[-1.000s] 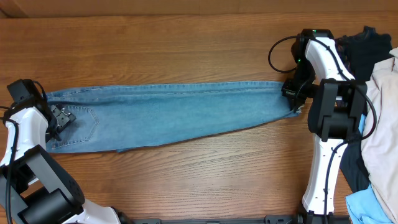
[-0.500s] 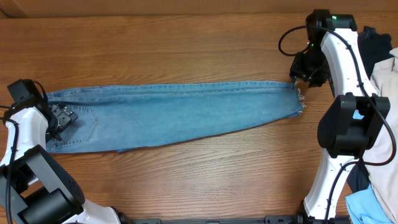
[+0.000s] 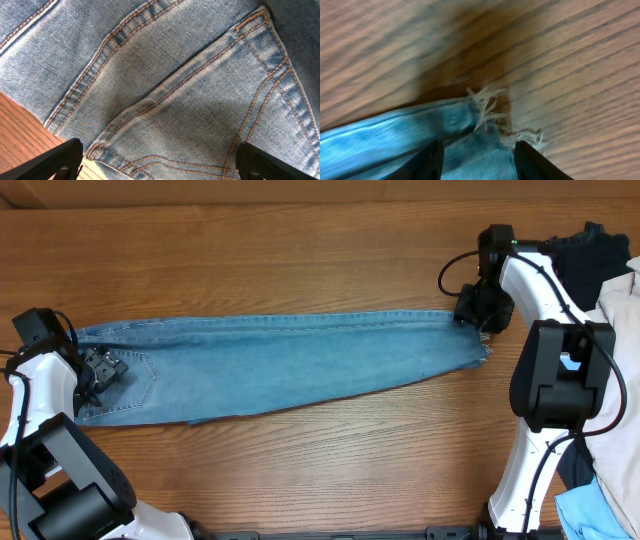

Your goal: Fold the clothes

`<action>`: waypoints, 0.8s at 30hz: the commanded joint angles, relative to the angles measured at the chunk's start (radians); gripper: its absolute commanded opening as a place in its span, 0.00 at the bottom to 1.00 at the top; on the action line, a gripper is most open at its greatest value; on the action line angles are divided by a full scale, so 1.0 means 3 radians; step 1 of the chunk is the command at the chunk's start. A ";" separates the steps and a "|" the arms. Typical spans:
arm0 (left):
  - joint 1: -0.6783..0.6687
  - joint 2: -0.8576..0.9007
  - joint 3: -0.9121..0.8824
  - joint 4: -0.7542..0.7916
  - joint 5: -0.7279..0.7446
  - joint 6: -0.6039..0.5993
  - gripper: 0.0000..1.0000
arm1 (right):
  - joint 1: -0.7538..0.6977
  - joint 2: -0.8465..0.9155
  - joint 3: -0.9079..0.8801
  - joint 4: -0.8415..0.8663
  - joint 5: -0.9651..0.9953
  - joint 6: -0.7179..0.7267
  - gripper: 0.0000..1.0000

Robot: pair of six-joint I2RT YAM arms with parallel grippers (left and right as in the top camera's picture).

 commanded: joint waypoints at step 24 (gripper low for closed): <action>0.0018 0.0011 -0.0017 0.0003 0.0081 0.0050 0.99 | -0.0004 -0.0818 0.0712 -0.1043 0.0155 0.0099 0.04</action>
